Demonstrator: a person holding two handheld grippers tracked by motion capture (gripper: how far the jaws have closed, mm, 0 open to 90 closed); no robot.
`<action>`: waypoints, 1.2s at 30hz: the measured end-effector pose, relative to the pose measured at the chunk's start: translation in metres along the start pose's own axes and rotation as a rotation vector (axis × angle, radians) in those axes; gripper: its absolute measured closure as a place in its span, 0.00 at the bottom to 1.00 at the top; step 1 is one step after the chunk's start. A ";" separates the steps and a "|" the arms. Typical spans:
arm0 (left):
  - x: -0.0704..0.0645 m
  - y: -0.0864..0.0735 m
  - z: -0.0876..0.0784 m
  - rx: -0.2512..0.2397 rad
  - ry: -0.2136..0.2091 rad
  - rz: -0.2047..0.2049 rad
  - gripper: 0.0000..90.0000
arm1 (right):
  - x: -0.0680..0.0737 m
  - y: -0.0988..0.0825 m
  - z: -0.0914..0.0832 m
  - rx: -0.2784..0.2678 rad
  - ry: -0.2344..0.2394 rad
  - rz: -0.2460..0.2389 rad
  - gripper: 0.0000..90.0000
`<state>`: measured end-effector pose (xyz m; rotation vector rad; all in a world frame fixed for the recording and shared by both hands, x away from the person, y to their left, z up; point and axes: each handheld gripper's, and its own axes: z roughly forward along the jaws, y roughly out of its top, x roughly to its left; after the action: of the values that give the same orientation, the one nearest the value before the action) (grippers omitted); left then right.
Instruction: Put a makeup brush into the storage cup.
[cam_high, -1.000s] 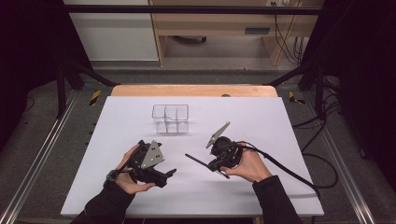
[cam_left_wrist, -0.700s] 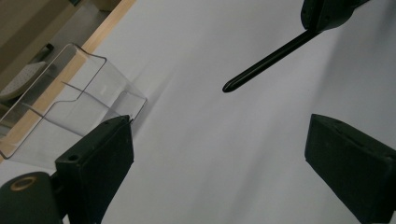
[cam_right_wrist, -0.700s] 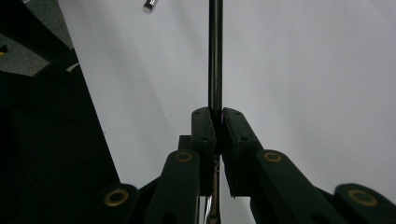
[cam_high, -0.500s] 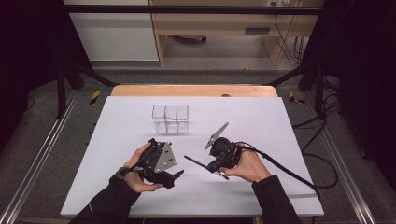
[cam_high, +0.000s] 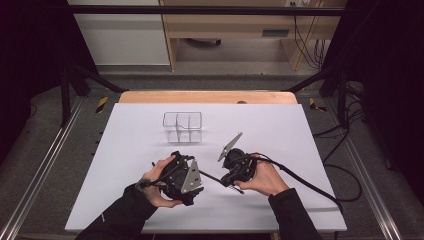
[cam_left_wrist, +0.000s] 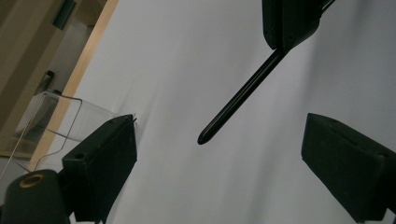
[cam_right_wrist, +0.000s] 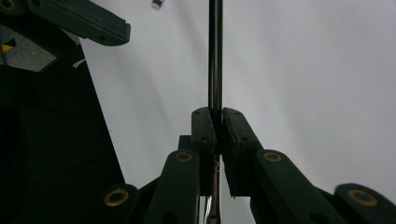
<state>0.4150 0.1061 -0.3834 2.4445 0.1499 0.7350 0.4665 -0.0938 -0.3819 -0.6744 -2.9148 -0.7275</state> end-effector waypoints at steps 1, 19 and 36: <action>-0.001 0.001 0.001 0.004 -0.001 0.009 0.11 | 0.000 0.000 0.000 -0.001 0.000 0.000 0.93; -0.010 0.011 0.013 0.051 0.020 0.182 0.17 | 0.002 0.007 0.001 0.010 0.015 -0.009 0.94; -0.021 0.014 0.021 0.093 0.058 0.305 0.32 | 0.002 0.007 0.004 0.021 0.028 -0.022 0.94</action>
<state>0.4081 0.0789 -0.4001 2.5661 -0.1756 0.9489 0.4676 -0.0856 -0.3821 -0.6266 -2.9048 -0.7014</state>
